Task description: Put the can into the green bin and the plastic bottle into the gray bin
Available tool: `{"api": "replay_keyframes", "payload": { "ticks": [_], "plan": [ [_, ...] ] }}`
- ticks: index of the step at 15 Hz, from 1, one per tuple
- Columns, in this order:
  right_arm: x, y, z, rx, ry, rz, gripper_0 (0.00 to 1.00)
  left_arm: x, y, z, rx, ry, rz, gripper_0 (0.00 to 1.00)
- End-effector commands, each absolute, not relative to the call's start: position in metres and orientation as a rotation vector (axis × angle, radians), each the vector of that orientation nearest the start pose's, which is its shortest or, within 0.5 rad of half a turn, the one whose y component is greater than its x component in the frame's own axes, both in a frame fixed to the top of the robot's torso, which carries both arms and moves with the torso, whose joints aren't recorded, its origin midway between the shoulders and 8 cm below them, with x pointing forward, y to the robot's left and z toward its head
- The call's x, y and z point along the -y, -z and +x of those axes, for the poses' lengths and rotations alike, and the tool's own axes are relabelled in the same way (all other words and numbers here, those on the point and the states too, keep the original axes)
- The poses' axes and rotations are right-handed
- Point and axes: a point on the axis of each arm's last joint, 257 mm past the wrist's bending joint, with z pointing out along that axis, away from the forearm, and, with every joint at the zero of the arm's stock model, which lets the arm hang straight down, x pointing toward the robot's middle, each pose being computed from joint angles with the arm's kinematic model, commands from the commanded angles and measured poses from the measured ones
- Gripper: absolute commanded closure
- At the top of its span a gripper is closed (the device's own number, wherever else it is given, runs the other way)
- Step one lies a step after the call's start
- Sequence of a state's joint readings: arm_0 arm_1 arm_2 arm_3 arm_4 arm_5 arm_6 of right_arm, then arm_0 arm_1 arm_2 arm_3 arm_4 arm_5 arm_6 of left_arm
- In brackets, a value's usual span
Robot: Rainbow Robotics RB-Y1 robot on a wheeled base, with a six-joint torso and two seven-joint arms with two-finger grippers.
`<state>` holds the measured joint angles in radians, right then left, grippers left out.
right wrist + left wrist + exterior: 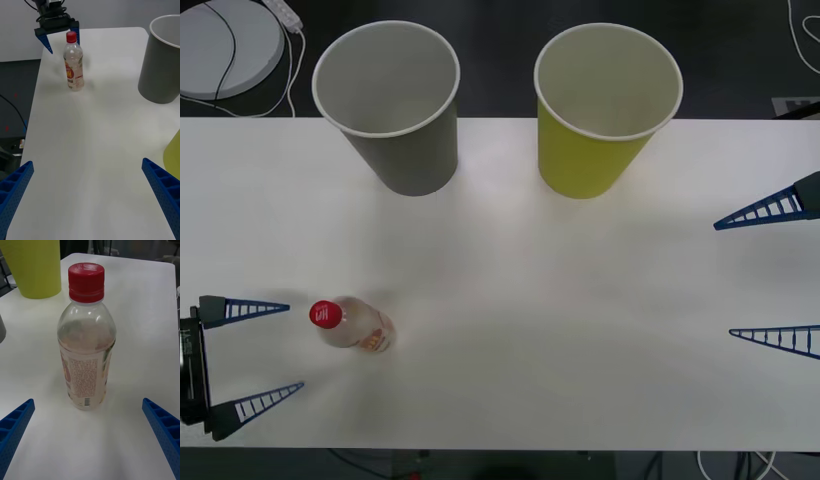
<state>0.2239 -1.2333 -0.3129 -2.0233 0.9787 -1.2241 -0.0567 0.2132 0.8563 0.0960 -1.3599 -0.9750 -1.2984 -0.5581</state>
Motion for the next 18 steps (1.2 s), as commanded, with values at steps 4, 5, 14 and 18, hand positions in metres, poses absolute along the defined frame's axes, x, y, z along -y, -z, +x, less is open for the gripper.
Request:
{"api": "replay_keyframes", "payload": {
  "ticks": [4,5,14,18],
  "plan": [
    [0.242,0.094,0.312,-1.42,-0.455,-1.64,0.0,-0.293,0.276,0.329,-1.432,0.477,1.26,0.0],
    [0.242,0.094,0.312,-1.42,-0.455,-1.64,0.0,-0.29,0.276,0.33,-1.426,0.48,1.252,0.0],
    [0.242,0.094,0.312,-1.42,-0.455,-1.64,0.0,-0.26,0.274,0.339,-1.375,0.517,1.229,0.0],
    [0.242,0.094,0.312,-1.42,-0.455,-1.64,0.0,-0.251,0.273,0.343,-1.365,0.527,1.224,0.0]
  ]
}}
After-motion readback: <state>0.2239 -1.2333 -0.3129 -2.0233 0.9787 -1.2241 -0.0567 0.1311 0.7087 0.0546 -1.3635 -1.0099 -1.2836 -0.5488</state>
